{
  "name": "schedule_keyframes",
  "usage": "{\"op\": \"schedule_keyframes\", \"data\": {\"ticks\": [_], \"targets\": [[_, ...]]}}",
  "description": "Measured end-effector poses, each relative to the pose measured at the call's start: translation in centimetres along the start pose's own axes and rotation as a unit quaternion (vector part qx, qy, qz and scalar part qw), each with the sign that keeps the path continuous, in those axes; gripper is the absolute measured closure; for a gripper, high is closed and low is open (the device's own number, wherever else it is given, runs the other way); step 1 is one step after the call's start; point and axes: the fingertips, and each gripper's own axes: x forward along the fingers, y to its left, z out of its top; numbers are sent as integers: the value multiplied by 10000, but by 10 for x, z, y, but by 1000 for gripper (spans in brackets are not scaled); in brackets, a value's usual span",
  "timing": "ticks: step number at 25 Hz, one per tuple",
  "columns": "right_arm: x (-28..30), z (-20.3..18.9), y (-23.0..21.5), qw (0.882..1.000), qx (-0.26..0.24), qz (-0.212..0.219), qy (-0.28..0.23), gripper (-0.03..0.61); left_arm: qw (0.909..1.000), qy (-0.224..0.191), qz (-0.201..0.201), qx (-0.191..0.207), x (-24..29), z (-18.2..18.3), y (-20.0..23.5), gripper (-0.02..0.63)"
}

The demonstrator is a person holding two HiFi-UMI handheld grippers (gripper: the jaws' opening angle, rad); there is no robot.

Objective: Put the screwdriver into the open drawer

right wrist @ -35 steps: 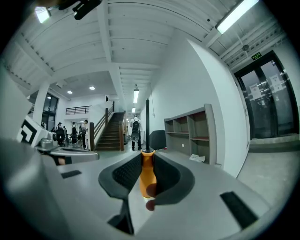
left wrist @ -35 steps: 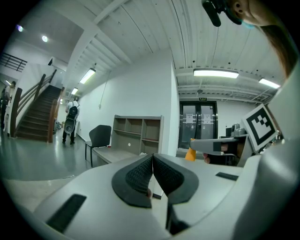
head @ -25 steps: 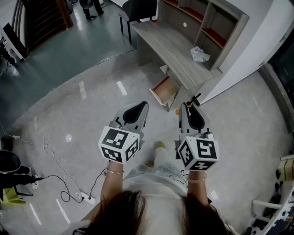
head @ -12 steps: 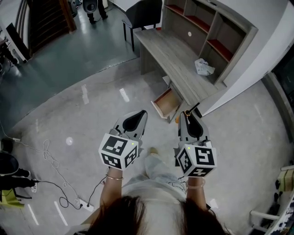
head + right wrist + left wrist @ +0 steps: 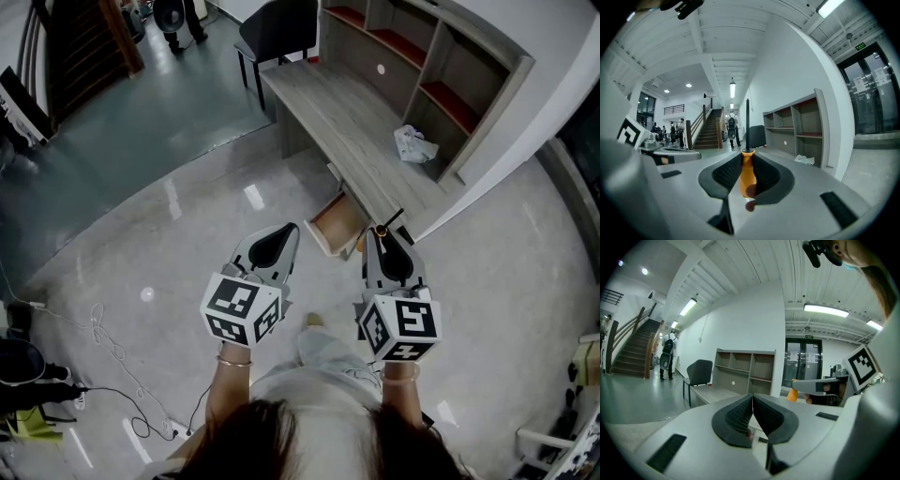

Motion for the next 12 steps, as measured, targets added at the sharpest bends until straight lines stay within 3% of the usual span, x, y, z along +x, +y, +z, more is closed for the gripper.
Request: {"op": "schedule_keyframes", "data": {"ticks": [12], "targets": [[80, 6, -43, 10000, 21, 44, 86, 489, 10000, 36, 73, -11, 81, 14, 35, 597]]}}
